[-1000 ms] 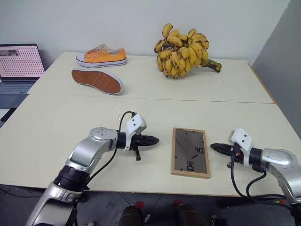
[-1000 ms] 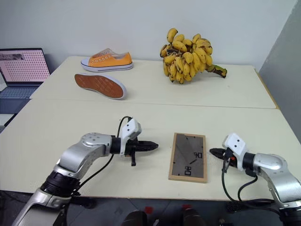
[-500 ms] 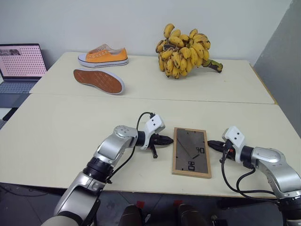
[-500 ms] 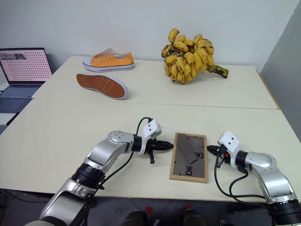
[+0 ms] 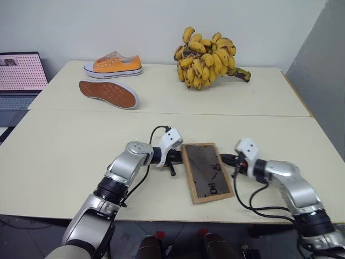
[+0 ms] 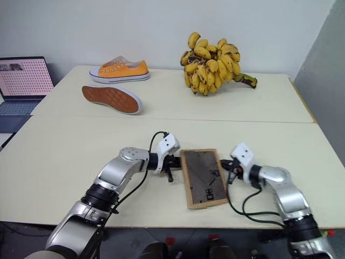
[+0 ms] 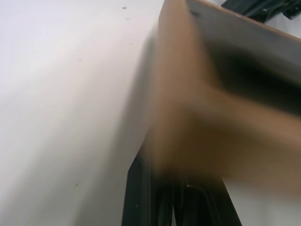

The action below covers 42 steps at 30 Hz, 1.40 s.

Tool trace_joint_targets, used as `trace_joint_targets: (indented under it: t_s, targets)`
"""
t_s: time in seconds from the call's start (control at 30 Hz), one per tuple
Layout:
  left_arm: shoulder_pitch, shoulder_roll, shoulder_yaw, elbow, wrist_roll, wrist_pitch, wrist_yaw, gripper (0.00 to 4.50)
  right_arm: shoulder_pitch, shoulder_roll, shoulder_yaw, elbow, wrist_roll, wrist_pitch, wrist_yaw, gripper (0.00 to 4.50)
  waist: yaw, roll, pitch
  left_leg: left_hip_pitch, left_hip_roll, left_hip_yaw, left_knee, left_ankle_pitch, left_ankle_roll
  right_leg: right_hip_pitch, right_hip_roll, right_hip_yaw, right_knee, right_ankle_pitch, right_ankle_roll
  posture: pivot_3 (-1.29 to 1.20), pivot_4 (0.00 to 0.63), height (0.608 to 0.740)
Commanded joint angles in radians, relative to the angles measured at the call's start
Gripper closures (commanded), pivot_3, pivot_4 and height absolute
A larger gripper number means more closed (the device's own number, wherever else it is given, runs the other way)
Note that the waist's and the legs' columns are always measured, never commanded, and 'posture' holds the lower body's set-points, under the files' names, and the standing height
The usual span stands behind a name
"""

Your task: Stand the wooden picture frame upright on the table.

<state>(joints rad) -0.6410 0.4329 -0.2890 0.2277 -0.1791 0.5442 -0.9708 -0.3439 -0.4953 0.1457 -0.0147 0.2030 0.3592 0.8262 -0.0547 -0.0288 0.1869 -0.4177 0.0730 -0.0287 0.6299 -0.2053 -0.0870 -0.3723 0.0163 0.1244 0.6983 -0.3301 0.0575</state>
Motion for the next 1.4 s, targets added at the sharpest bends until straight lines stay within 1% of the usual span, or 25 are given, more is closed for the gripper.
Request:
trace_joint_targets:
  t_s: [0.03,0.13,0.2,0.3,0.4,0.5,0.53,0.57,0.63,0.73,0.83,0.9,1.0,1.1,1.17,1.3,1.4]
  targets:
    - [0.028,0.067,0.074,-0.087,-0.019,0.012,0.001,4.44,-0.088,0.053,0.042,0.067,-0.024,-0.031,0.005,4.50,0.000,0.000,0.000,0.000,0.000,0.000,0.000,0.000,0.000,0.000,0.000,0.000,0.000,0.000,0.000,0.00,0.150,0.740]
    - [0.055,0.112,0.097,-0.114,-0.021,0.024,-0.005,4.44,-0.128,0.076,0.058,0.125,-0.046,-0.055,0.006,4.50,0.000,0.000,0.000,-0.001,0.000,0.000,0.000,0.000,0.000,-0.001,0.000,-0.001,0.000,0.000,0.000,0.00,0.150,0.740]
    - [0.084,0.151,0.117,-0.138,-0.024,0.045,-0.008,4.44,-0.147,0.072,0.060,0.163,-0.061,-0.081,0.012,4.50,0.000,0.000,0.000,0.000,0.000,0.000,0.000,0.000,0.000,-0.001,0.000,-0.001,0.000,0.000,0.000,0.00,0.150,0.740]
    - [0.165,0.235,0.145,-0.218,-0.039,0.075,-0.033,4.44,-0.162,0.053,0.047,0.204,-0.069,-0.107,0.022,4.50,0.000,0.000,0.000,0.000,0.000,0.000,-0.001,0.000,0.000,-0.001,0.000,-0.001,0.000,0.000,0.000,0.00,0.150,0.740]
    - [0.286,0.360,0.185,-0.369,-0.090,0.116,-0.106,4.44,-0.155,0.020,0.033,0.219,-0.073,-0.128,0.040,4.50,-0.003,0.000,0.000,-0.001,0.001,0.000,-0.001,0.000,0.000,-0.001,0.000,-0.001,0.000,0.000,0.000,0.00,0.150,0.740]
    - [0.392,0.486,0.228,-0.529,-0.183,0.143,-0.228,4.44,-0.120,-0.050,0.033,0.197,-0.078,-0.154,0.088,4.50,-0.004,0.001,0.001,-0.001,0.002,0.000,-0.002,0.000,0.000,-0.002,0.000,-0.001,0.000,0.000,-0.001,0.00,0.150,0.740]
    - [0.405,0.514,0.236,-0.580,-0.224,0.158,-0.263,4.44,-0.086,-0.105,0.035,0.163,-0.064,-0.157,0.152,4.50,-0.004,0.002,0.001,0.000,0.002,0.001,-0.002,0.000,0.000,-0.001,0.000,-0.001,-0.001,-0.001,-0.001,0.00,0.150,0.740]
    - [0.407,0.527,0.238,-0.610,-0.250,0.170,-0.277,4.44,-0.059,-0.150,0.038,0.134,-0.049,-0.154,0.205,4.50,0.007,0.002,0.002,0.000,0.002,0.001,-0.002,0.000,0.000,-0.002,0.000,-0.001,-0.001,-0.001,-0.002,0.00,0.150,0.740]
    - [0.391,0.523,0.230,-0.631,-0.271,0.187,-0.264,4.44,-0.021,-0.212,0.040,0.092,-0.021,-0.145,0.280,4.50,0.024,0.003,0.002,0.000,0.000,0.000,-0.002,0.000,0.000,0.000,-0.001,-0.002,-0.001,-0.001,-0.002,0.00,0.150,0.740]
    - [0.325,0.465,0.187,-0.600,-0.255,0.198,-0.209,4.44,0.051,-0.316,0.021,0.019,0.029,-0.107,0.399,4.50,0.028,0.003,0.002,0.000,0.000,0.000,-0.001,0.000,0.000,0.000,-0.001,-0.001,-0.001,-0.002,-0.001,0.00,0.150,0.740]
    - [0.276,0.422,0.150,-0.552,-0.232,0.196,-0.178,4.44,0.118,-0.387,0.006,-0.063,0.093,-0.049,0.475,4.50,0.024,0.003,0.002,0.001,0.000,0.001,0.001,0.000,0.001,0.001,-0.001,0.001,-0.001,-0.003,0.004,0.00,0.150,0.740]
    - [0.247,0.398,0.126,-0.520,-0.224,0.195,-0.167,4.44,0.167,-0.429,-0.002,-0.120,0.134,-0.018,0.520,4.50,0.022,0.003,0.002,0.001,0.000,0.001,0.001,0.001,0.001,0.001,-0.001,0.001,-0.001,-0.002,0.005,0.00,0.150,0.740]
    - [0.235,0.392,0.107,-0.502,-0.218,0.183,-0.174,4.44,0.217,-0.460,-0.013,-0.164,0.162,0.001,0.541,4.50,0.011,0.003,0.002,0.000,0.000,0.001,0.001,0.001,0.002,0.000,0.000,0.001,-0.001,-0.002,0.004,0.00,0.150,0.740]
    - [0.234,0.398,0.100,-0.492,-0.214,0.170,-0.185,4.44,0.245,-0.465,-0.025,-0.180,0.170,0.002,0.536,4.50,0.003,0.003,0.002,0.000,0.000,0.001,0.000,0.001,0.002,0.000,0.000,0.001,-0.001,-0.002,0.003,0.00,0.150,0.740]
    - [0.228,0.405,0.094,-0.473,-0.205,0.161,-0.194,4.44,0.249,-0.441,-0.032,-0.175,0.163,-0.006,0.506,4.50,0.003,0.003,0.002,0.000,0.000,0.000,0.000,0.001,0.002,0.000,0.000,0.001,-0.001,-0.002,0.004,0.00,0.150,0.740]
    - [0.228,0.430,0.088,-0.446,-0.183,0.135,-0.218,4.44,0.212,-0.333,-0.022,-0.173,0.167,0.018,0.409,4.50,-0.001,0.002,0.002,0.001,0.001,0.000,0.000,0.001,0.002,0.000,0.000,0.000,-0.001,-0.003,0.004,0.00,0.150,0.740]
    - [0.216,0.438,0.089,-0.422,-0.169,0.126,-0.227,4.44,0.183,-0.282,0.002,-0.177,0.159,0.047,0.386,4.50,-0.002,0.002,0.002,0.000,0.000,0.000,0.000,0.001,0.002,0.000,0.000,0.001,-0.001,-0.003,0.004,0.00,0.150,0.740]
